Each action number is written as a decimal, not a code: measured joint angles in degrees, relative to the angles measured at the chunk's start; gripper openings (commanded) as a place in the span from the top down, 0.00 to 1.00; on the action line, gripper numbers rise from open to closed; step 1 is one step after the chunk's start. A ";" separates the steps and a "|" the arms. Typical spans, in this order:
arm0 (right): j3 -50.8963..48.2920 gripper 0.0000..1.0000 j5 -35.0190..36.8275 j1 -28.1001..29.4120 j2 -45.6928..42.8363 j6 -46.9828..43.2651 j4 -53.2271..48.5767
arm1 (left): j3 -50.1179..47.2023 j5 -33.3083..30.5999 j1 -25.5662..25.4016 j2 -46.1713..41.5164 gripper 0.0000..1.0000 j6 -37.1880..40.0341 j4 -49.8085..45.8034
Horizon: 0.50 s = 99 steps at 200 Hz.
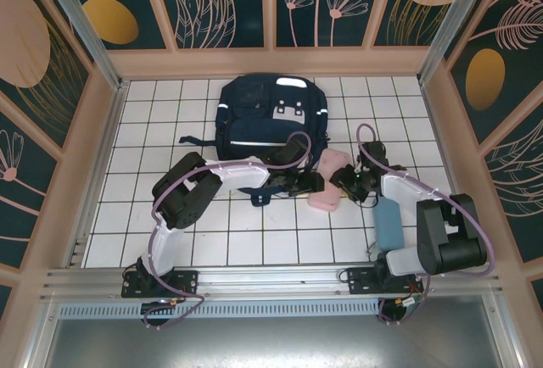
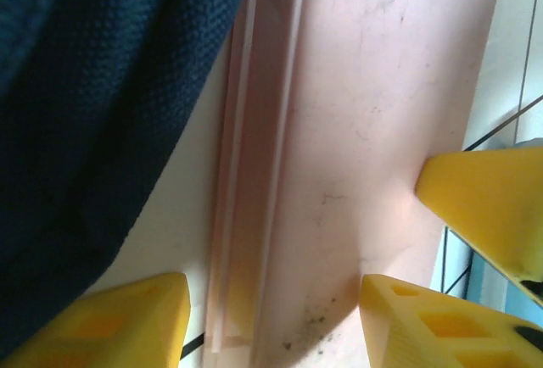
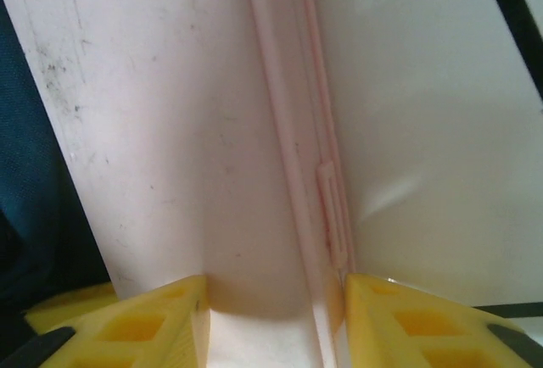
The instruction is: Pack the student bag
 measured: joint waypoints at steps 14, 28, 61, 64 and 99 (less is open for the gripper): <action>-1.33 0.60 -2.16 -1.09 -0.11 0.09 2.08 | 0.02 0.11 0.00 0.20 0.41 -1.05 0.87; -2.43 0.61 -3.93 -2.08 -0.20 0.07 3.85 | 0.09 0.35 0.00 0.37 0.40 -1.84 1.20; -5.60 0.58 -7.67 -4.37 -0.85 0.33 8.26 | 0.11 1.36 0.04 0.50 0.39 -3.28 1.77; -5.88 0.57 -8.20 -4.55 -0.85 0.57 8.83 | 0.11 1.55 0.09 0.50 0.39 -3.39 1.90; -7.21 0.48 -11.06 -5.38 -0.57 1.25 11.96 | -0.26 5.07 0.70 0.79 0.43 -5.68 4.87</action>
